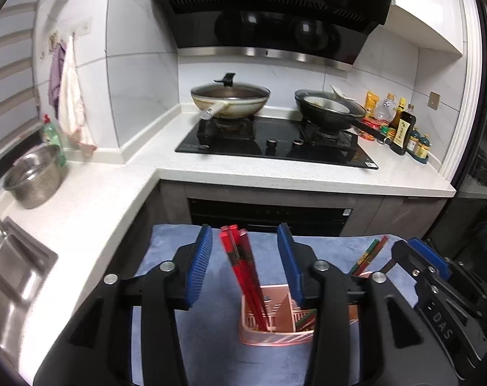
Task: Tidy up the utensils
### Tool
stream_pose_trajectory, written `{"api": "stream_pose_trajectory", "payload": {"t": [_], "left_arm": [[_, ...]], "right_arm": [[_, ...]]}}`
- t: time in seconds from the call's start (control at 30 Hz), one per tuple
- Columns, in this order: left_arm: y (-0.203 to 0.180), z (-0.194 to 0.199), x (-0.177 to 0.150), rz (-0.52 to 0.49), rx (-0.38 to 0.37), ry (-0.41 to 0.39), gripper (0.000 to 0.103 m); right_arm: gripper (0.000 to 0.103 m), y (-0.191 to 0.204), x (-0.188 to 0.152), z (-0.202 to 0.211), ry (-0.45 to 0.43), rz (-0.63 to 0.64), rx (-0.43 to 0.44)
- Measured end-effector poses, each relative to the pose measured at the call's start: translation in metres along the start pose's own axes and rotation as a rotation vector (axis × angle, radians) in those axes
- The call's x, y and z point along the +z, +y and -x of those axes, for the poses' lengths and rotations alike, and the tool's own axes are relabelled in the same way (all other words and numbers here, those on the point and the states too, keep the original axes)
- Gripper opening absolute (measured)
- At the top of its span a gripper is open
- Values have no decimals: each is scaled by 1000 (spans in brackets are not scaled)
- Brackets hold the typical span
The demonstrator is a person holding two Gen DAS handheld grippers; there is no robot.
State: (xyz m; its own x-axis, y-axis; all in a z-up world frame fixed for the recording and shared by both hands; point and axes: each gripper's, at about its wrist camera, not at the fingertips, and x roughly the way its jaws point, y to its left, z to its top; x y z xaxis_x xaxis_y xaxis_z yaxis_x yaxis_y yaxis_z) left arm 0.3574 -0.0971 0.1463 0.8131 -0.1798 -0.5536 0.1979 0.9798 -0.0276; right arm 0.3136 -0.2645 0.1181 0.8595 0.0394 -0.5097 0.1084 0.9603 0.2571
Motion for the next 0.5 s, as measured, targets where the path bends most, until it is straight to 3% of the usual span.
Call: {"api": "stream_pose_trajectory", "payload": {"t": [0.1, 0.33, 0.5], "left_arm": [[0, 13, -4, -21, 16, -3, 44], [1, 51, -29, -36, 34, -5, 56], [1, 73, -51, -56, 56, 6, 59]], "right_arm": [[33, 5, -4, 16, -13, 19, -12], [36, 15, -29, 56, 1, 67, -41], [40, 17, -57, 81, 38, 71, -55]]}}
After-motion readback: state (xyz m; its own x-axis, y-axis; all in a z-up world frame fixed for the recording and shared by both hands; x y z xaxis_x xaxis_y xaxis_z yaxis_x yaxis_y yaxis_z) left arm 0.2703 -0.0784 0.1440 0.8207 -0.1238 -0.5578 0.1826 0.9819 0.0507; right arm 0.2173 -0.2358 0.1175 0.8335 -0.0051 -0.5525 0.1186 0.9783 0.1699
